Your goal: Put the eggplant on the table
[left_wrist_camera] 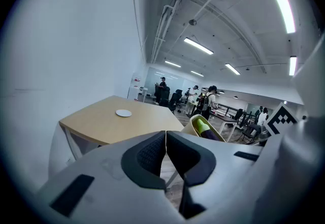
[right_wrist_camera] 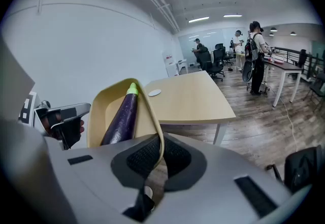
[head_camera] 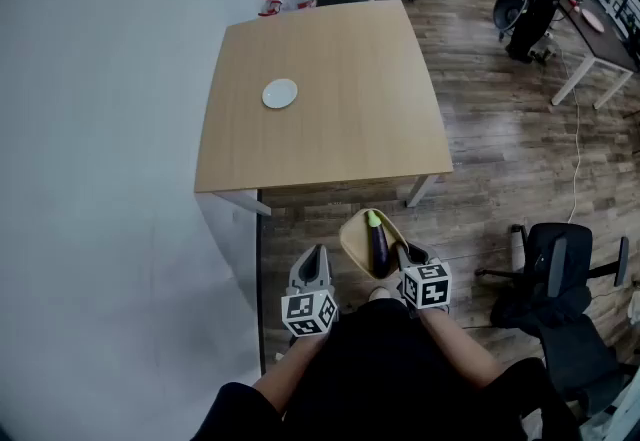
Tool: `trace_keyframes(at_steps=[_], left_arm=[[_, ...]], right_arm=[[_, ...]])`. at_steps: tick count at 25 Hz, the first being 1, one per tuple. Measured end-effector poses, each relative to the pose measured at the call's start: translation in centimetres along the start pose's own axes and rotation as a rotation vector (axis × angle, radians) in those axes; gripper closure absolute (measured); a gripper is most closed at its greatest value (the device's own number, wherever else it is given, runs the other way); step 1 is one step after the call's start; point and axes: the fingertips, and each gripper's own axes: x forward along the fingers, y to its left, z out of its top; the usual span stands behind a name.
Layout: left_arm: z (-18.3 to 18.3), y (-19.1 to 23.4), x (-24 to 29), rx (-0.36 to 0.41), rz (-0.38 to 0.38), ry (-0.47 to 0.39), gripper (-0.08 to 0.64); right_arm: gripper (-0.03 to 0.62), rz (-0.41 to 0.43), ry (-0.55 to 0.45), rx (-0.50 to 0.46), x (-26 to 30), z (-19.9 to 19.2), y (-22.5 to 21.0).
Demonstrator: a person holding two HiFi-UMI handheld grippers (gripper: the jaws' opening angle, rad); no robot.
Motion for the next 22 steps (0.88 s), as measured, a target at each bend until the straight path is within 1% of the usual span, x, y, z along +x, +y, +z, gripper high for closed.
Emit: trace_keyframes(at_steps=[3,7,12,18,22], left_arm=[[-0.2,-0.4,0.0,-0.001,0.016,-0.003,0.541],[-0.5,-0.6,0.1,0.009,0.031,-0.005,0.541],[-0.1,1.2,1.0,-0.007,0.06,-0.004,0.541],[1.0,5.7,3.6,-0.035,0.088,-0.01,0.541],[2.3,8.8,6.6,-0.055,0.09,-0.011,0.541]], right_arm=[[0.518,0.018,0.003,-0.018,0.2,-0.1,-0.2],[0.518,0.05,0.018,0.006,0.9,-0.5,-0.4],[0.518,0.055,0.072,-0.061,3.0,-0.2,0.4],[0.517,0.056,0.082,-0.119,7.8,3.0,2.1],[0.517,0.056,0.093,-0.12,11.8,6.1,3.1]])
